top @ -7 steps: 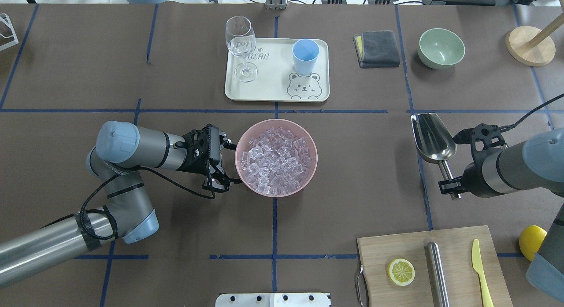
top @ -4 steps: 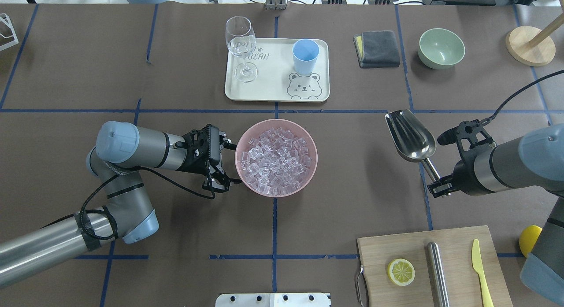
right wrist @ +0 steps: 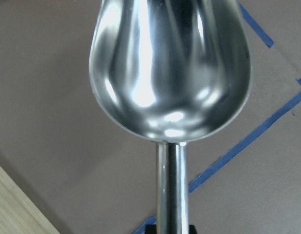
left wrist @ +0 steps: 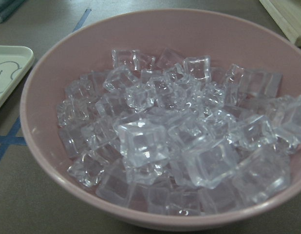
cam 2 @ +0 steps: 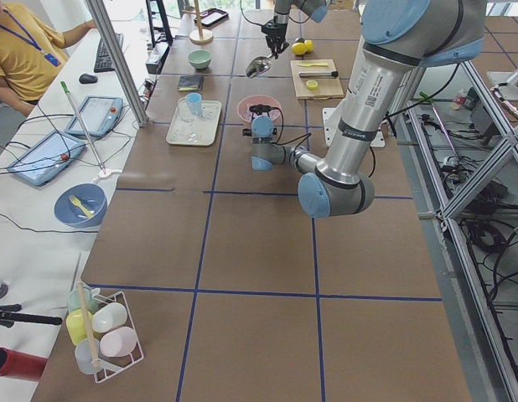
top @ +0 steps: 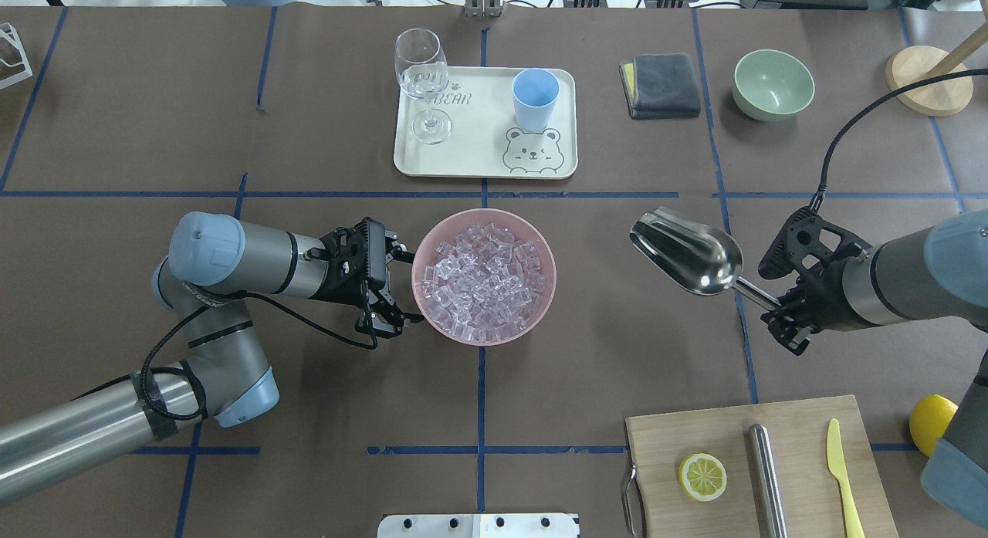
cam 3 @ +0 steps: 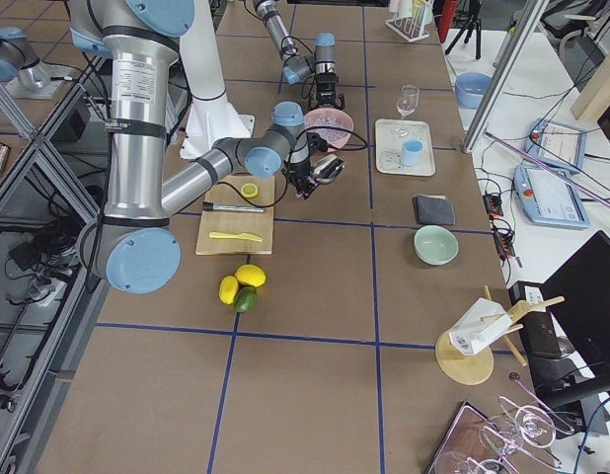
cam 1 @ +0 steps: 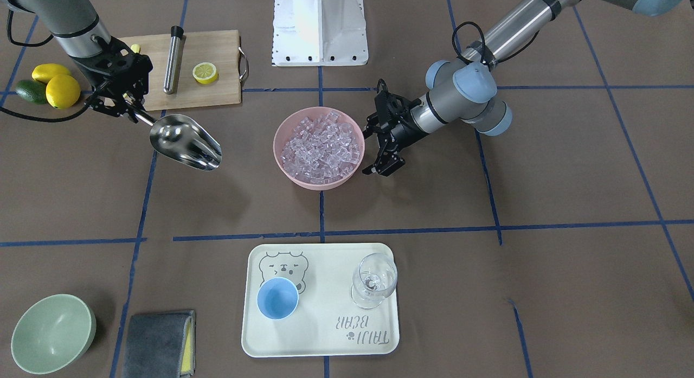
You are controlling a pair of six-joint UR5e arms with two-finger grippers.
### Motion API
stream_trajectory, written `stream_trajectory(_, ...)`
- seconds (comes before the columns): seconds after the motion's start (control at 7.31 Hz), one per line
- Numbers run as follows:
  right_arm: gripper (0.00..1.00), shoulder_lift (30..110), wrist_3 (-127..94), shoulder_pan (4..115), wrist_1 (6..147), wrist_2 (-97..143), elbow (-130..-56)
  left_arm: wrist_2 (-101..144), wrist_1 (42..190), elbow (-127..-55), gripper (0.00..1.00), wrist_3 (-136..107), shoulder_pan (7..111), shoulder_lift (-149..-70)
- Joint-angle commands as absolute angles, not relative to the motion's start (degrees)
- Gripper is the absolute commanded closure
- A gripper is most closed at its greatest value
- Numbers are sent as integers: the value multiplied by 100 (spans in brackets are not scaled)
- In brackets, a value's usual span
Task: Put ice in cup with scoop
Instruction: 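Lift the scoop with the right gripper and carry it toward the bowl, then lower the scoop into the ice cubes while the left gripper holds the bowl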
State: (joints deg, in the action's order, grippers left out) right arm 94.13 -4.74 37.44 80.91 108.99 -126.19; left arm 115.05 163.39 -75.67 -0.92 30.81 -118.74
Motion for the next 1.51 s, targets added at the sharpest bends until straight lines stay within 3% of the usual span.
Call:
stream_trajectory(0.0, 100, 8384, 245, 3762, 10384, 10881, -13112, 11505, 16339, -7559, 0, -88, 3085, -11874)
stream_trajectory(0.41, 100, 5589, 439, 3333, 14343, 10268, -12974, 11496, 16339, -7559, 0, -88, 3085, -11865)
stream_trajectory(0.68, 100, 4417, 422, 3130, 15254, 10292, -11976, 11505, 16339, -7559, 0, -97, 3076, -11874)
stream_trajectory(1.37, 100, 3306, 282, 2769, 16250, 10353, -10532, 11505, 16339, -7559, 0, -88, 3067, -11874)
